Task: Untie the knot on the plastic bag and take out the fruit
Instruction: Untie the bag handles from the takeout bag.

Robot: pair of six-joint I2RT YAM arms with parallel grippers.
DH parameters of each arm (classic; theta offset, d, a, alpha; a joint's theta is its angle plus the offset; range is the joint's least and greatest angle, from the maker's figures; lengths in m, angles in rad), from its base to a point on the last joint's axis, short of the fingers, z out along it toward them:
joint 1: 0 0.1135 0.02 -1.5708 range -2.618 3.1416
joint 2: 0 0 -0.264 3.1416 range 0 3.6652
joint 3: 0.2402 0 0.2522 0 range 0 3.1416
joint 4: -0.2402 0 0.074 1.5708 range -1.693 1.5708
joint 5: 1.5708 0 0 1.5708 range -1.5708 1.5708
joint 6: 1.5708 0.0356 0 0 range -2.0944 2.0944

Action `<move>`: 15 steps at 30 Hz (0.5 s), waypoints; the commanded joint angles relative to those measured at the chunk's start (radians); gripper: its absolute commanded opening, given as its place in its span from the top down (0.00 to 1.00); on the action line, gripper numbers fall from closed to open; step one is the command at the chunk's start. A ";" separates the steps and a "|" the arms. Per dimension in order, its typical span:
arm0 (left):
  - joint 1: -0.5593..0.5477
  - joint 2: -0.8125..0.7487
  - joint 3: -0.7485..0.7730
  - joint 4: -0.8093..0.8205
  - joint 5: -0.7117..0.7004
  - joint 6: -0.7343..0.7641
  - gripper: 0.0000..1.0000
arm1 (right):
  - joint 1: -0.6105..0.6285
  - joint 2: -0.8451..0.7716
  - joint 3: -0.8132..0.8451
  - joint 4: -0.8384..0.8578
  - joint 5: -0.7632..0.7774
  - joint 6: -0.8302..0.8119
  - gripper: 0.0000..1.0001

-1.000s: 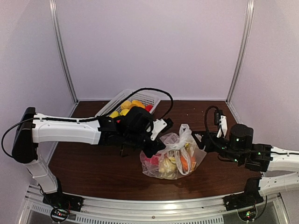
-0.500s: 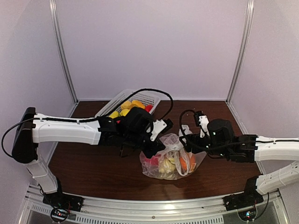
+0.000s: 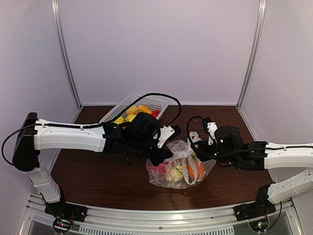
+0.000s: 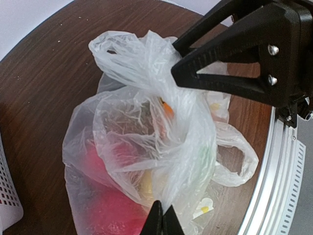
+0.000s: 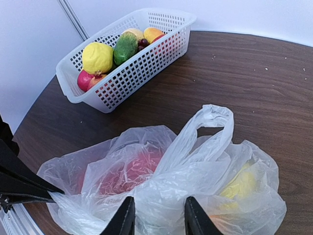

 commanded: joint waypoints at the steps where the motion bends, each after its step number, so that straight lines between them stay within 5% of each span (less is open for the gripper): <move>1: 0.005 -0.016 -0.010 0.017 0.007 0.016 1.00 | -0.002 -0.002 -0.023 -0.017 0.034 0.014 0.71; 8: 0.006 -0.018 -0.009 0.015 0.006 0.011 1.00 | -0.003 -0.034 -0.035 -0.008 0.040 0.017 0.99; 15: 0.005 -0.025 -0.006 0.009 -0.009 0.012 1.00 | -0.005 -0.075 -0.038 -0.020 0.070 0.025 1.00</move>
